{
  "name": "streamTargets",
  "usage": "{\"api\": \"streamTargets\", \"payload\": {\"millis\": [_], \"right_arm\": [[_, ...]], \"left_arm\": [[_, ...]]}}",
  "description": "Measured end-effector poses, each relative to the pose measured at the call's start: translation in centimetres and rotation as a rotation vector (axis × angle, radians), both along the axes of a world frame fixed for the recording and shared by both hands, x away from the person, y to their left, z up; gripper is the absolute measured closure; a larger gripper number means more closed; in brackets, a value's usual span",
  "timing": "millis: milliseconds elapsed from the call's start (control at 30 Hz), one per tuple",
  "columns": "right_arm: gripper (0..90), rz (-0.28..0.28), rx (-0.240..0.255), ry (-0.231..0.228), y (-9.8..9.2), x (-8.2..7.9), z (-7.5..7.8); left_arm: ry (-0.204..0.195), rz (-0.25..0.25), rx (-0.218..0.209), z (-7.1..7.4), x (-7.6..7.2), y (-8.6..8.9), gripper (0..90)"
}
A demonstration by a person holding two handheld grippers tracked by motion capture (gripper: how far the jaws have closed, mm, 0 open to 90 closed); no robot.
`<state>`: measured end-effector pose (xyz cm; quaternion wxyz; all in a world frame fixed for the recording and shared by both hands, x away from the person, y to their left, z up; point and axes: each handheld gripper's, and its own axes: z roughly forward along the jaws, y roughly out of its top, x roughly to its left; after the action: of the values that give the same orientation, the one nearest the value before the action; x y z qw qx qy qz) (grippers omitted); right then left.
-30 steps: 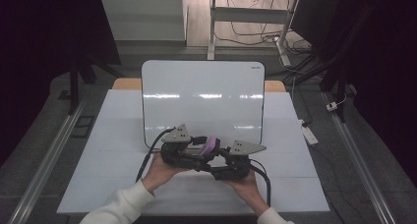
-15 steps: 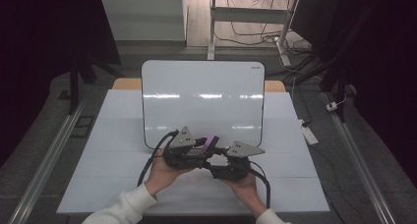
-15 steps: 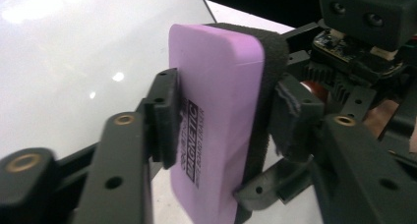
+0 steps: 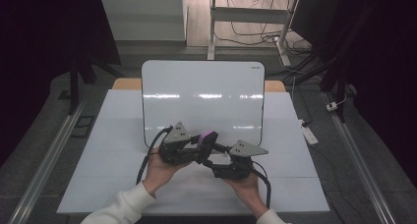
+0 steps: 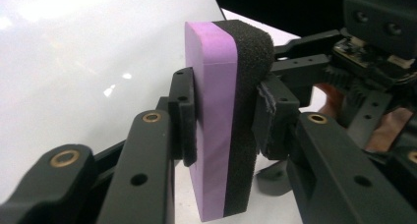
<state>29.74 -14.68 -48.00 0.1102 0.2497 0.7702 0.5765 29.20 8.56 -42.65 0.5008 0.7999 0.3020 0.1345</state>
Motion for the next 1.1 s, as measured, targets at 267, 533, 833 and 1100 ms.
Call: {"api": "streamTargets", "payload": {"millis": [267, 533, 833, 1100], "right_arm": [[29.9, -0.027, -0.004, -0.021, -2.3, -0.6, 0.5], [29.6, -0.109, -0.091, -0.065, -7.0, -1.1, 0.0], [29.6, -0.196, -0.14, -0.085, -11.2, -1.3, -0.5], [29.6, -0.222, -0.139, -0.09, -12.2, -1.4, -0.7]], "left_arm": [[-0.025, 0.11, -0.029, 1.5, 0.6, 3.8, 64.7], [-0.031, 0.223, -0.083, 3.6, 0.8, 8.7, 64.7], [-0.017, 0.321, -0.053, 6.3, 2.3, 10.9, 64.7], [0.047, 0.416, 0.032, 8.5, 5.5, 11.5, 64.6]]}}
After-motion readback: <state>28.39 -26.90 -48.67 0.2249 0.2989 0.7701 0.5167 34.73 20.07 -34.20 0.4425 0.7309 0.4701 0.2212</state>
